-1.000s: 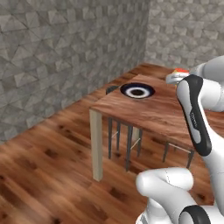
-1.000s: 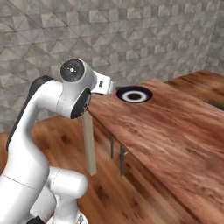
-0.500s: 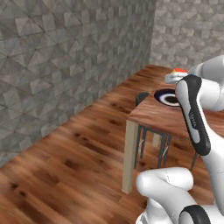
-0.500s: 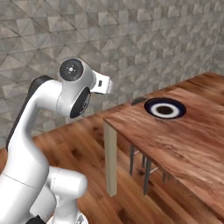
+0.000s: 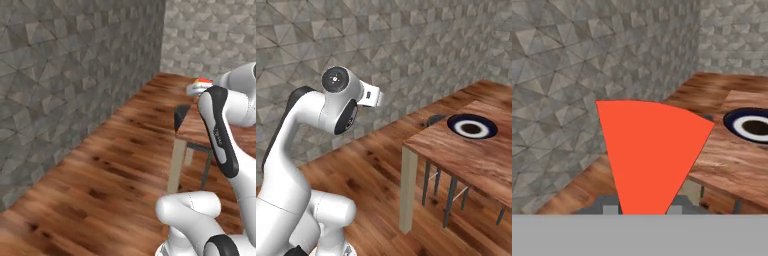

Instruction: Take the cheese, fish, and squash from the fridge and place them on the plate on the dining counter to create an appetizer plate.

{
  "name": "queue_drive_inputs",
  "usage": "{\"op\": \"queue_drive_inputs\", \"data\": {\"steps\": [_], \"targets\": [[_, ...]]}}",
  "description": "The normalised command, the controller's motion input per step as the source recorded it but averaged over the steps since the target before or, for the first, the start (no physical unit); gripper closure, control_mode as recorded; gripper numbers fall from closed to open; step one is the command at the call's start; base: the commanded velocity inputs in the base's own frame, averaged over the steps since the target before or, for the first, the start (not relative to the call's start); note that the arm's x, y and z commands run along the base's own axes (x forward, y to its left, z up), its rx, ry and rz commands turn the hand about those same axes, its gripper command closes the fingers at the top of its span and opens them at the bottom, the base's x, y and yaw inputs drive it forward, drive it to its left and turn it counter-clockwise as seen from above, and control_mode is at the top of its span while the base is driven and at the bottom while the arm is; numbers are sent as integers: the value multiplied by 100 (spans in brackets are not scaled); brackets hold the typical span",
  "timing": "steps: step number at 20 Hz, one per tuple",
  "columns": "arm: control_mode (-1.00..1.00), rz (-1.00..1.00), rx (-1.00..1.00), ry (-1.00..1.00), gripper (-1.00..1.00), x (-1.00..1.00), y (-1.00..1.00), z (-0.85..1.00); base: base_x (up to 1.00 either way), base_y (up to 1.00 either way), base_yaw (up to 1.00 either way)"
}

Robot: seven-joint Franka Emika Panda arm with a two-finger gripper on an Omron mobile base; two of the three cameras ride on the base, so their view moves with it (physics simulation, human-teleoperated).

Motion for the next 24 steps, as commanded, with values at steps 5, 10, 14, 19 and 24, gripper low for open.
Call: {"op": "queue_drive_inputs", "data": {"steps": [5,10,14,19,24], "targets": [[100,0,0,0,100,0,0,0,23,87,-42],[100,0,0,0,100,0,0,0,39,73,-53],[100,0,0,0,100,0,0,0,50,74,-57],[100,0,0,0,100,0,0,0,44,71,-57],[100,0,0,0,100,0,0,0,37,68,-53]]}}
